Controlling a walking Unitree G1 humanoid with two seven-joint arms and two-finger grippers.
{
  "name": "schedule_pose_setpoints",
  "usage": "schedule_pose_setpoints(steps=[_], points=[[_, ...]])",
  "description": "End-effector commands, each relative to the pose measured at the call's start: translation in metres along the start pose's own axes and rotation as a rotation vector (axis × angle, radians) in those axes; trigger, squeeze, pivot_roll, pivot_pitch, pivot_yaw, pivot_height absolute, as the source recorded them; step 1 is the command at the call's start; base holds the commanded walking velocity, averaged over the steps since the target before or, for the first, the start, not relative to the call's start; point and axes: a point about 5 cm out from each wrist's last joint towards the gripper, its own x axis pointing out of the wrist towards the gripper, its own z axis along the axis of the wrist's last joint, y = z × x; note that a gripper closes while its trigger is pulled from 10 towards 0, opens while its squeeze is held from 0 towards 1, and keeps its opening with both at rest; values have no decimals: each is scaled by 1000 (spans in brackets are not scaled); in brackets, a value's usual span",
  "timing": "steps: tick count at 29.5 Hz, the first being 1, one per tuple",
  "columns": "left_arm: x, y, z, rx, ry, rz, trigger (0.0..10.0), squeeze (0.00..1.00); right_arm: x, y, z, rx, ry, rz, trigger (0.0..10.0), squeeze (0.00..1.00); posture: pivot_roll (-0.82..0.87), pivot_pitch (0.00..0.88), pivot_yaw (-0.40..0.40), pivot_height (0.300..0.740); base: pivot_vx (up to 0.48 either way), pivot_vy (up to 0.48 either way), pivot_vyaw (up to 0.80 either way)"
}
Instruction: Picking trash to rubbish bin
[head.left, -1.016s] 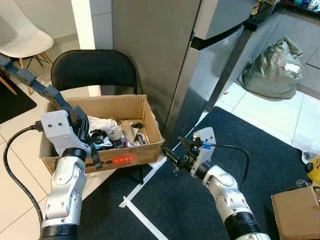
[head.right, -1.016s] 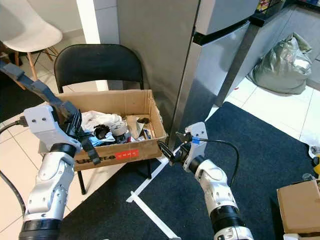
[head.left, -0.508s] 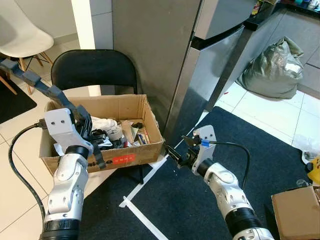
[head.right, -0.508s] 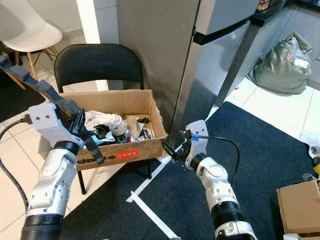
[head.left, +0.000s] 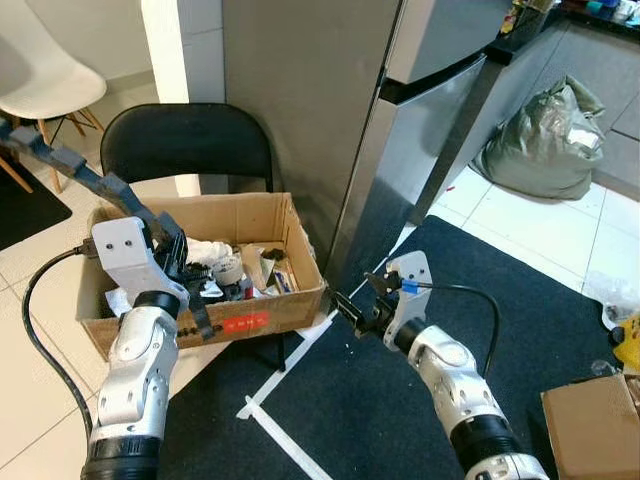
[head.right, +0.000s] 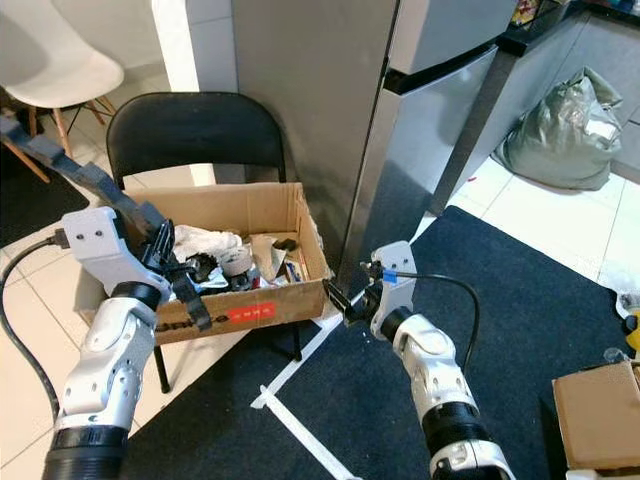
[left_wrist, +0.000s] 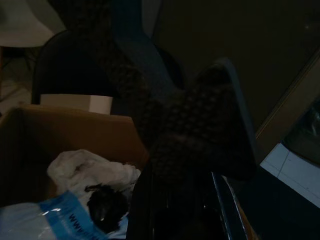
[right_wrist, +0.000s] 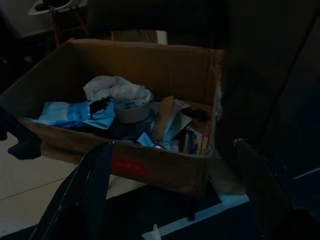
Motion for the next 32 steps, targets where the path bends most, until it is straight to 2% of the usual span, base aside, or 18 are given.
schedule_pose_setpoints(steps=[1, 20, 32], points=[[0, -7, -6, -14, 25, -18, 10000, 0, -1, -2, -2, -9, 10, -8, 10000, 0, 52, 121, -87, 740, 285, 0, 0], [0, -10, -5, -7, 25, -41, 10000, 0, -2, -3, -2, -2, 5, -13, 10000, 0, 54, 121, -81, 740, 277, 0, 0], [2, -9, -5, 11, 30, -54, 10000, 0, -2, -1, -4, 16, 3, -22, 10000, 0, 63, 120, -67, 740, 0, 0, 0]])
